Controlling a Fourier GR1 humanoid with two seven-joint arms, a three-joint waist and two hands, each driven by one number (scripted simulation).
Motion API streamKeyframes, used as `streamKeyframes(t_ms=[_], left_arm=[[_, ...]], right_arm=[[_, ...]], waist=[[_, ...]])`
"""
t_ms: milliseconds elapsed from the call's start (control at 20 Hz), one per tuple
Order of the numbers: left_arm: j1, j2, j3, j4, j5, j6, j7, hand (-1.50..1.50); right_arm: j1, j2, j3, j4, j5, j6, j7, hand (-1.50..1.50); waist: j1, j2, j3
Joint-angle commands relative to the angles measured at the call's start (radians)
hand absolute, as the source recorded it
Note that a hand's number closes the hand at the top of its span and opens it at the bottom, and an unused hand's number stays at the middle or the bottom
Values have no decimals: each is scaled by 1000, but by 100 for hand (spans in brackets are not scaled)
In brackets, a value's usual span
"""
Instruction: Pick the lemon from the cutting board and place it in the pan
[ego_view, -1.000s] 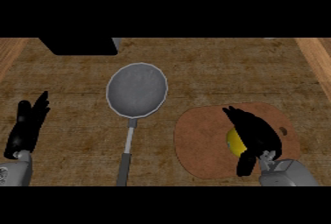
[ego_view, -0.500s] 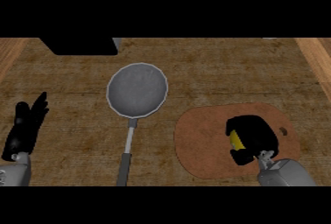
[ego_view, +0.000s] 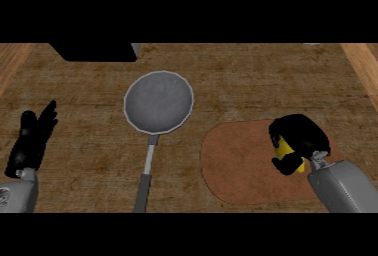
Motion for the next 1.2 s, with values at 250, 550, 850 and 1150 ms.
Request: streamKeyframes(t_ms=[250,550,850,1150], left_arm=[[19,-16,0,-16,-14,10,0,0],[28,-5,1,-21,-20,10,3,0],[3,-4,13,7,-20,2,-6,0],[25,2,24,-42,4,-32,24,0]], right_arm=[[-215,-34,-121,316,-36,-126,-357,150],[-240,47,-229,155,-175,-329,-472,150],[-273,142,-196,42,-186,-253,-388,150],[-414,308,-188,176,-159,-275,-250,150]], waist=[[-6,-3,0],[-10,-6,1],[-17,-6,-1],[-1,-4,-1]])
